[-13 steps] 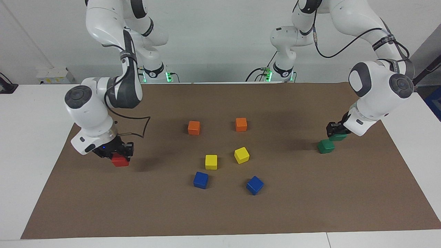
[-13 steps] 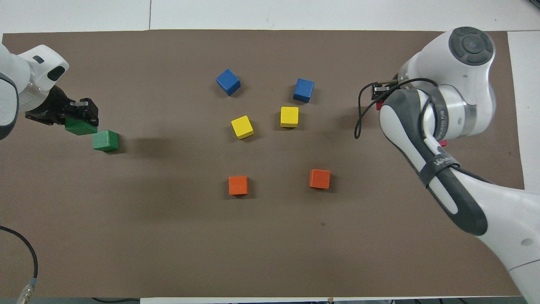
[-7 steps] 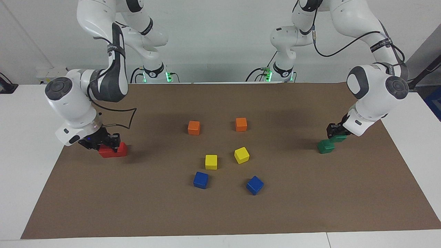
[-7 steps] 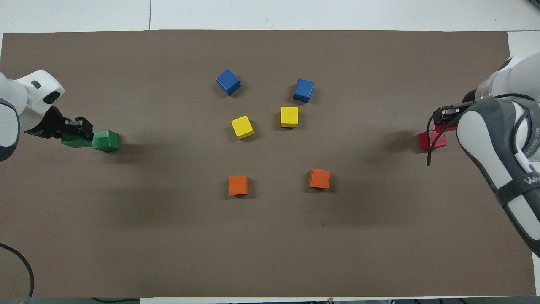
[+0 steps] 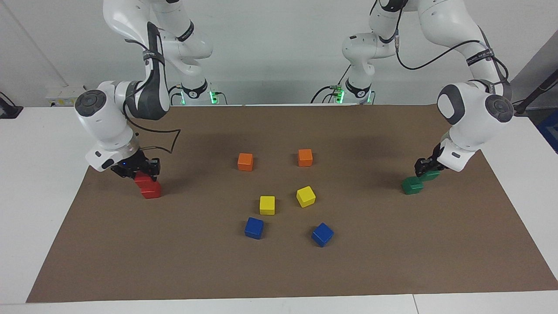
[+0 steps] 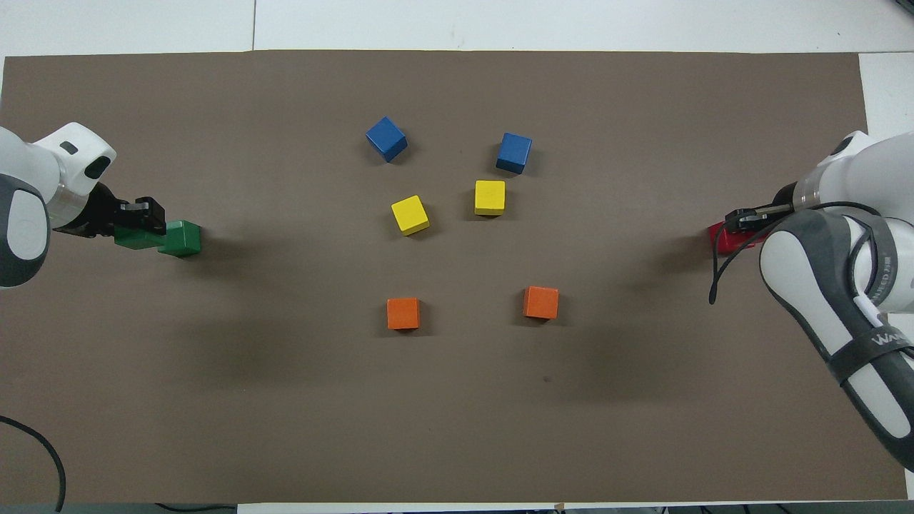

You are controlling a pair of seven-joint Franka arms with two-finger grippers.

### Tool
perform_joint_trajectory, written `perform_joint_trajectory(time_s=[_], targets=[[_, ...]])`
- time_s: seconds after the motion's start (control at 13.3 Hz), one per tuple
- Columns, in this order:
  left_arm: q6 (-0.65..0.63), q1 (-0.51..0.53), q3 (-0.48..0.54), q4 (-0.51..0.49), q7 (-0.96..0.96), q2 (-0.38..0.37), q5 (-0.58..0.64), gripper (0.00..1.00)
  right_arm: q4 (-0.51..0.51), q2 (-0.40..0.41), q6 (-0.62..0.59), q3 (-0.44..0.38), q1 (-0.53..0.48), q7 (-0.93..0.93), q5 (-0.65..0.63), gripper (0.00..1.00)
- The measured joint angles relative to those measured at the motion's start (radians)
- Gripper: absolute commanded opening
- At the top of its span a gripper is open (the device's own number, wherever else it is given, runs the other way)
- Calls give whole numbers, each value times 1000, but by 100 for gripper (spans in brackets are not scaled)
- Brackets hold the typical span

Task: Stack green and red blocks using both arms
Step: 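Hold both blocks in place on the first blocks with both grippers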

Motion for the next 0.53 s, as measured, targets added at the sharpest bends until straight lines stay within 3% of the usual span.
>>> perform_joint_trajectory(time_s=[0.53], targets=[[24, -1, 0, -13, -1, -1, 0, 0, -17, 0, 26, 0, -26, -16, 0, 0]])
